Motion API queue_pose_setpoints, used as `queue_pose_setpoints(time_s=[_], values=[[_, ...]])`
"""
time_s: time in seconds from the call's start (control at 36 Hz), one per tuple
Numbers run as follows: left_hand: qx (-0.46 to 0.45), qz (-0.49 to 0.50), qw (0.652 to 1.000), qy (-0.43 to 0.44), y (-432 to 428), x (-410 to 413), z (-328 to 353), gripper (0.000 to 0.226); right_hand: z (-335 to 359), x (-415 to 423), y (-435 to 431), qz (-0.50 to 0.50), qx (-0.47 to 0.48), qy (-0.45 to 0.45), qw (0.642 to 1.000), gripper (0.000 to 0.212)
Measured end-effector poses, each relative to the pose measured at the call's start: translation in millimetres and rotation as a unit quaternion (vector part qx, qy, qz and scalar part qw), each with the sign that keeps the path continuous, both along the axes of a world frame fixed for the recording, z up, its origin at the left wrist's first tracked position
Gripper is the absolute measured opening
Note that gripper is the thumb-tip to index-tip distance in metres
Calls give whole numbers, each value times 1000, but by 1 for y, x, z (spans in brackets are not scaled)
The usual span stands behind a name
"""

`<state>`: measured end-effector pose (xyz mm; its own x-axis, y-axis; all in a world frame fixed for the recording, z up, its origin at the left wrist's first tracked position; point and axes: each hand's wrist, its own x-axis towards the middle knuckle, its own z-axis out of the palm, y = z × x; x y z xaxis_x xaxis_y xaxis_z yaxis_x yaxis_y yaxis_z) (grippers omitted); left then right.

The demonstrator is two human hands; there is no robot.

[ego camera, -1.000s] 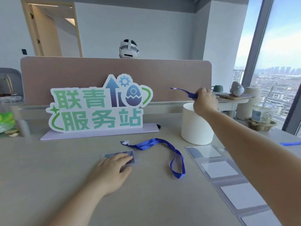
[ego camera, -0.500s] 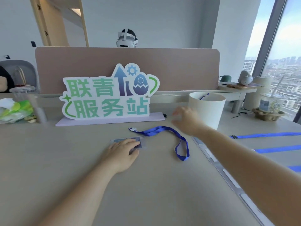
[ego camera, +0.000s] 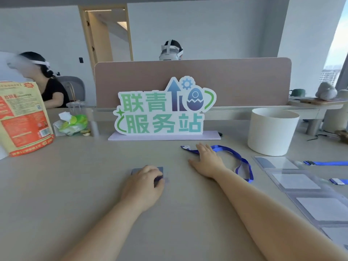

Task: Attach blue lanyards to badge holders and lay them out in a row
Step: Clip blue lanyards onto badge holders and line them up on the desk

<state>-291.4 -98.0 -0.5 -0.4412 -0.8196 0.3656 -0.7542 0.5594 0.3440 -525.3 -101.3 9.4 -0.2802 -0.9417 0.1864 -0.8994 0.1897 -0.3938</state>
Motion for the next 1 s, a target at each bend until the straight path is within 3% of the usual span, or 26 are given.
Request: queue_pose_setpoints(time_s=[0.08, 0.19, 0.33, 0.47, 0.56, 0.67, 0.75, 0.81, 1.0], values=[[10, -31, 999, -37, -2, -7, 3, 29, -4, 0, -5, -6, 21, 33, 999, 58], [28, -26, 998, -48, -8, -3, 4, 34, -7, -2, -6, -14, -65, 42, 997, 34], [47, -29, 998, -25, -9, 0, 3, 43, -3, -6, 4, -17, -80, -101, 991, 40], [50, -25, 998, -14, -10, 4, 4, 54, 0, 2, 8, 14, -70, -48, 996, 25], [27, -19, 997, -69, -14, 9, 3, 56, -1, 8, 9, 51, -71, -27, 996, 23], [73, -14, 991, -112, -20, 11, 1, 62, 8, 16, 13, 84, -30, -91, 992, 42], [72, -15, 989, -125, -20, 11, 0, 58, 23, 10, 25, 150, 69, -172, 971, 23], [66, -11, 991, -118, -20, 12, 0, 56, 25, 2, 29, 173, 104, -182, 962, 24], [49, -5, 995, -89, -16, 13, 2, 52, 20, 5, 26, 166, 33, -232, 958, 20]])
